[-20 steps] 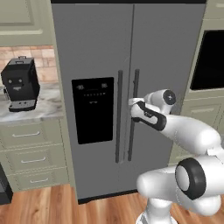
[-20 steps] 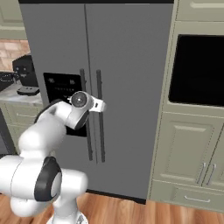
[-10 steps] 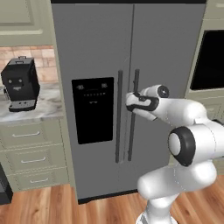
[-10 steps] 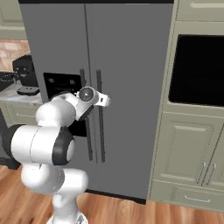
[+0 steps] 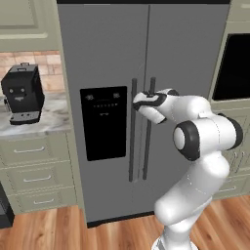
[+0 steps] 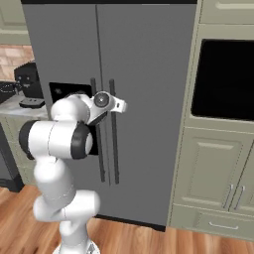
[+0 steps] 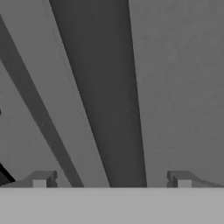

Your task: Take the cupcakes from the fridge and place them on the empty tray on the dining counter.

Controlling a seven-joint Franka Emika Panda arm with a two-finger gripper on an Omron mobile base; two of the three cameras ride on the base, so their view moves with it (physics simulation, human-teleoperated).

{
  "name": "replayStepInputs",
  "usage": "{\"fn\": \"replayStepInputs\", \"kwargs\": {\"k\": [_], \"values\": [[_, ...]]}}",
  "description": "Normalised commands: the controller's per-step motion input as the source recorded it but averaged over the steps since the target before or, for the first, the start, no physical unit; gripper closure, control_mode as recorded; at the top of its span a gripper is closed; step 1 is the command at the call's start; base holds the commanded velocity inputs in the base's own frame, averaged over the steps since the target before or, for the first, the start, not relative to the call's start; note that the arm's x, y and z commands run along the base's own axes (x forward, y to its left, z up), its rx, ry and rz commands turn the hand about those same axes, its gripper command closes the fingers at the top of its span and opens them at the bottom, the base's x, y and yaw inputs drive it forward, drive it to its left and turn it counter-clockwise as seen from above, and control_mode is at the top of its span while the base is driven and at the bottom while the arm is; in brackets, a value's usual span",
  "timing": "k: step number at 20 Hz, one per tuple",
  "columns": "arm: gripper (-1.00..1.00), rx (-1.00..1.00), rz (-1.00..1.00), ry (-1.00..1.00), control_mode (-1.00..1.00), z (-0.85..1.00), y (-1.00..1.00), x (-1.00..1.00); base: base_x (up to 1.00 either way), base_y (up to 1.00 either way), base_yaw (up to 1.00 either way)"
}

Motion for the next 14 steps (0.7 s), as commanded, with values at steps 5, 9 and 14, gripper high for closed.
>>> {"fn": "replayStepInputs", "kwargs": {"k": [5,9,14], "values": [[-1.0,0.0,0.0,-0.13,-1.0,-0.22,-0.15,0.59,0.0,0.0,0.0],[-1.0,0.01,0.0,-0.11,-1.0,-0.27,-0.28,0.57,0.0,0.0,0.0],[-1.0,0.0,0.0,-0.01,-1.0,-0.19,-0.15,0.59,0.0,0.0,0.0]]}}
